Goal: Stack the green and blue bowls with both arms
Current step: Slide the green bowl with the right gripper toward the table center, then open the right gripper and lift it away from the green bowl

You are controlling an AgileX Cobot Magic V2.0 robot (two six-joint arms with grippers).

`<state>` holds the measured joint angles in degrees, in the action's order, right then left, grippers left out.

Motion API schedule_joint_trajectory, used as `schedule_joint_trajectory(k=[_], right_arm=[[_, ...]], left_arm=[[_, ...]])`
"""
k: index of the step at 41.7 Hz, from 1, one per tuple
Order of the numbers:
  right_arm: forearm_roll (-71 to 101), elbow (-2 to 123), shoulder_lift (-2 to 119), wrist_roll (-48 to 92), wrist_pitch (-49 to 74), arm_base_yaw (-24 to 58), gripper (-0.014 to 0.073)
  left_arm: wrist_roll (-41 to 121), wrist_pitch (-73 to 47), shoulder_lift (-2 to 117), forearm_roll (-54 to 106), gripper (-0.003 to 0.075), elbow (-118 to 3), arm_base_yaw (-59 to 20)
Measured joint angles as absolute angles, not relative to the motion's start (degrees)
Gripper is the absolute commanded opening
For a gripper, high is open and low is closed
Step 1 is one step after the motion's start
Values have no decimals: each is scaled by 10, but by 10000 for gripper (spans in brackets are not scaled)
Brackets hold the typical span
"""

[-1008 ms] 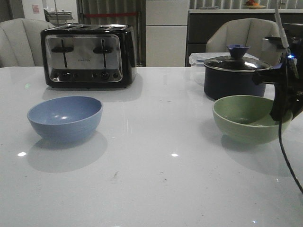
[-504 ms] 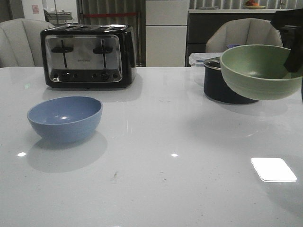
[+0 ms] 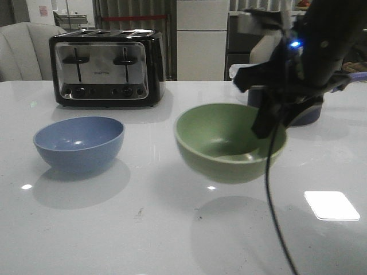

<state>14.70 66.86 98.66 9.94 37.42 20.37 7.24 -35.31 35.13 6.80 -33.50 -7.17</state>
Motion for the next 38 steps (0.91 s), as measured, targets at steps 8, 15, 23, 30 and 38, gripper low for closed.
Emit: schedule_joint_trajectory(k=[8,15,23,30,38], right_arm=[[158,688,1048,99,352,233,39],[159,727,1087,99,362,233,59],[160,746,1101,99,378,233,283],[160,746,1101,99,383,233,381],[160,730,1041,99,385,233,381]], left_arm=[[72,-353,351,69,507,-335,-72],[72,-353,351,70,507,-335,-72],[72,-353,351,70,507,-335,-72],[72,-353,351,70,507,-335,-72],[72,-353,351,70,507,-335,-72]])
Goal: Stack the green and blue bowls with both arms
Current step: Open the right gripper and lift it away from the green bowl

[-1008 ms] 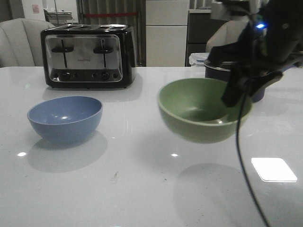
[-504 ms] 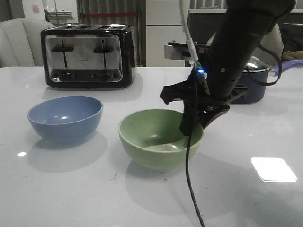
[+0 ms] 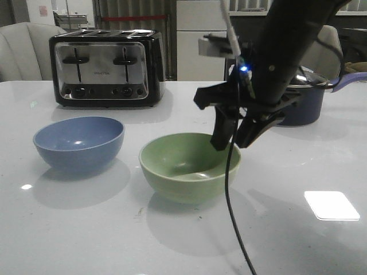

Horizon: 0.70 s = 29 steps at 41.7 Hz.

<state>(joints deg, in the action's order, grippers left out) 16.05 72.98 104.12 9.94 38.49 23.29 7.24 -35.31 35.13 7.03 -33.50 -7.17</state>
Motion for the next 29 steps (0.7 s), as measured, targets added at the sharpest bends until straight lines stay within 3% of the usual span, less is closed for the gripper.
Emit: schedule_joint_trajectory(k=[29], right_arm=[[117,439,583,134,382,233,381]], left_arm=[[72,-353,351,70,507,-335,-72]])
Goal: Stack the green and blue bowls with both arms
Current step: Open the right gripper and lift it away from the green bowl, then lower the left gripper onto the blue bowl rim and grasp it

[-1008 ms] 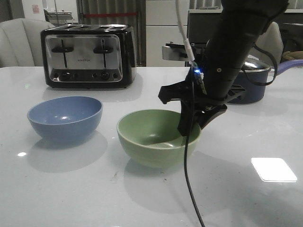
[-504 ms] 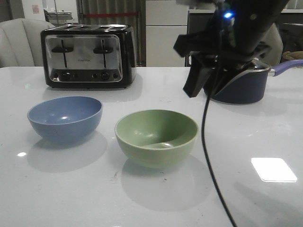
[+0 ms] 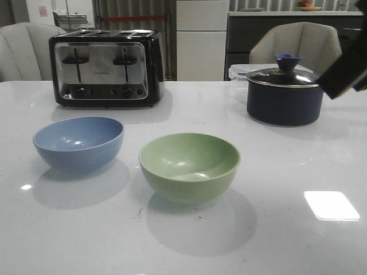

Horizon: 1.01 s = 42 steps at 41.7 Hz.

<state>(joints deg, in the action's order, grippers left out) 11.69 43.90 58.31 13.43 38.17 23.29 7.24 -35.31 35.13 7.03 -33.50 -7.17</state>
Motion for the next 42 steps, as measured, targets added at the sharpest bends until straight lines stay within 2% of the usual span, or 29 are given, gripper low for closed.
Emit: schedule_joint_trajectory(k=[9,15,42], right_arm=[[116,379,484,135,386,233,381],[116,372,461,135,389,233,381],[116,372,458,135,389,233,381]], left_arm=[[84,-353,358,70,507,-335,-72],[86,-360,405,73,507,-345,-72],[87,-359,832,79,507,-556,-115]])
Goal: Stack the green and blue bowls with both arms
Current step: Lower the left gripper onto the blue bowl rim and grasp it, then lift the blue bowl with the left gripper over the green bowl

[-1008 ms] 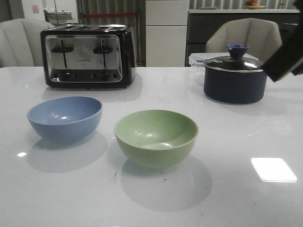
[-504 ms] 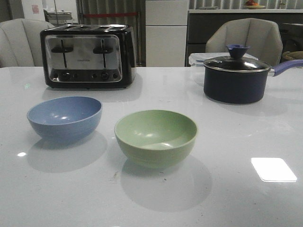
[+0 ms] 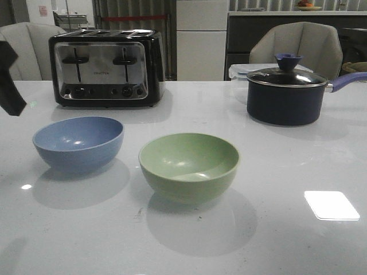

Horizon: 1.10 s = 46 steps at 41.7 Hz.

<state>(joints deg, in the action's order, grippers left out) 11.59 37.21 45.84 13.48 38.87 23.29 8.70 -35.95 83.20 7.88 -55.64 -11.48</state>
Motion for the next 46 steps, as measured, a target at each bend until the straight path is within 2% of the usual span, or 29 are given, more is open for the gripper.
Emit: schedule_joint_trajectory(k=[10,24,30,41,43,46], right_arm=[[116,372,458,136,389,233,381],[116,372,458,136,389,233,381],[116,372,458,136,389,233,381],[116,372,458,136,389,233,381],[116,372,458,136,389,233,381],[116,372,458,136,389,233,381]], left_arm=[[87,-338,949,74,507,-625,-115],[87,-292,1046,78,505,-678,-115],[87,-278,1065,85,399,-681,-115],[87,-278,1069,89,120,-681,-115],[87,-278,1069,89,88,-681,-115],[87,-278,1069,89,96,-681,-115]])
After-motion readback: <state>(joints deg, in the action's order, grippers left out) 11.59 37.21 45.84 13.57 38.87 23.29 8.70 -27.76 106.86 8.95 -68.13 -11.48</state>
